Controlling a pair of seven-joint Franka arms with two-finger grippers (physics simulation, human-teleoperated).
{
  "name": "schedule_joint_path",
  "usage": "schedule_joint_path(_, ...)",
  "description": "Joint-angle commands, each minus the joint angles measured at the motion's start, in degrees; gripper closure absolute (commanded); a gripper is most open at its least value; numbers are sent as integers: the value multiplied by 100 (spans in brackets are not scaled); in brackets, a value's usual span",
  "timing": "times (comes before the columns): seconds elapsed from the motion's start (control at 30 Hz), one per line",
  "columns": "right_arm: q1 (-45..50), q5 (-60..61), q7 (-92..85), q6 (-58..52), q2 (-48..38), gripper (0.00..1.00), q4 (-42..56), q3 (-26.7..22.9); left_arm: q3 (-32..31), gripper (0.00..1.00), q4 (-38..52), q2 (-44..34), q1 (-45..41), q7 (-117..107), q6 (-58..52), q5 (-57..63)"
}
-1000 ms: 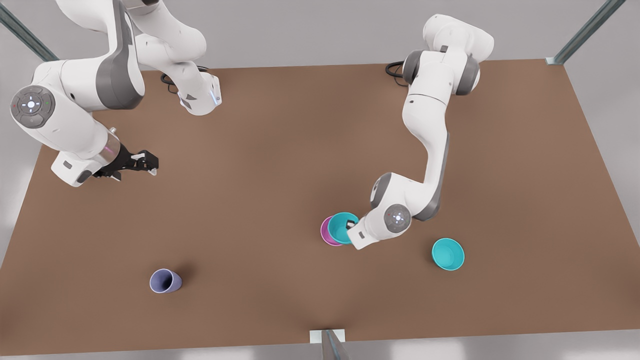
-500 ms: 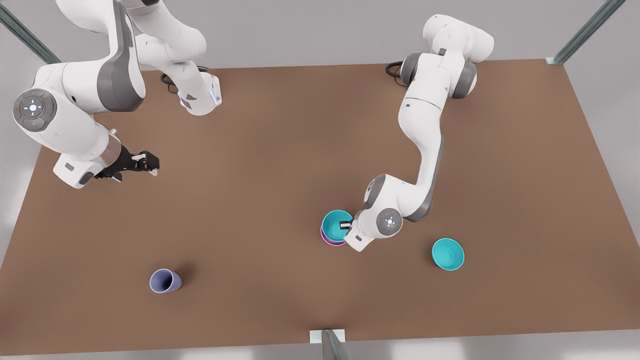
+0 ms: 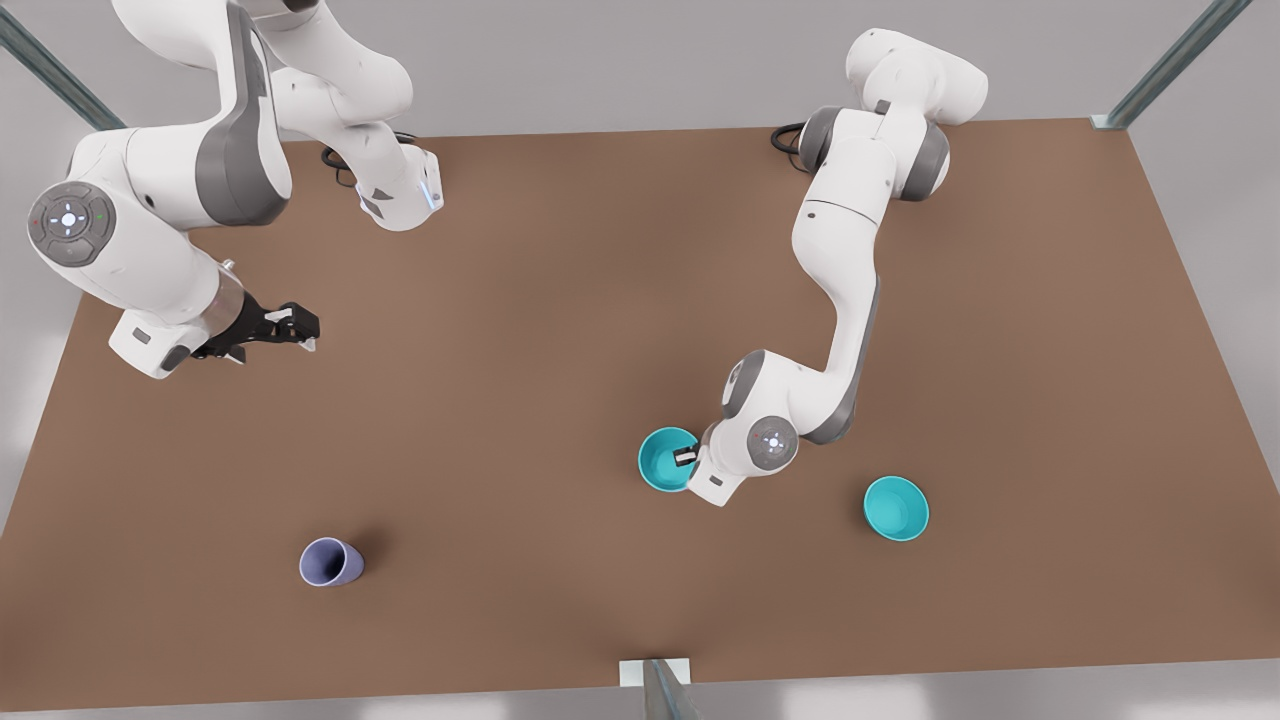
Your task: Stack the blue bowl on the pink bowl
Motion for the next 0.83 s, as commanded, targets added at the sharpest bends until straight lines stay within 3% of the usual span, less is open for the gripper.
schedule_joint_path(0.0, 1, 4, -34, 4, -6, 0, -7, -5, 5, 79, 2, -9, 0, -614, 31, -16)
schedule_joint_path(0.13, 1, 4, -34, 4, -5, 0, -7, -5, -3, 79, 2, -9, 9, -614, 14, -16)
schedule_joint_path(0.17, 1, 4, -34, 4, -6, 0, -7, -5, -4, 13, 2, -9, 18, -614, 14, -16)
schedule_joint_path(0.2, 1, 4, -43, 4, -6, 0, -7, -5, -4, 0, 2, -18, 18, -606, -30, 2)
schedule_joint_path(0.27, 1, 4, -43, 4, 3, 0, -15, -5, 14, 0, 2, -71, 149, -579, -530, 98)
schedule_joint_path(0.37, 1, 4, -43, 13, 3, 0, -24, -5, 93, 0, 37, -1563, 729, -579, -2753, 1407)
schedule_joint_path(0.47, 1, 4, -43, 13, -6, 0, -24, -5, 102, 0, 37, -2381, 922, -570, -3413, 1777)
schedule_joint_path(0.57, 1, 4, -43, 83, -41, 0, -129, -23, 85, 0, 11, -2918, 1554, 3047, -4327, 2515)
schedule_joint_path(0.6, 1, 4, -43, 92, -50, 0, -139, -23, -572, 0, -671, -3381, 2186, 3253, -3786, 2603)
schedule_joint_path(0.63, 1, 4, -43, 92, -58, 0, -147, -31, -838, 0, -1483, -3955, 2347, 3244, -2896, 2815)
schedule_joint_path(0.8, 1, 4, -43, 127, -58, 0, -174, -31, -838, 0, -1571, -3982, 2452, 3235, -2781, 2709)
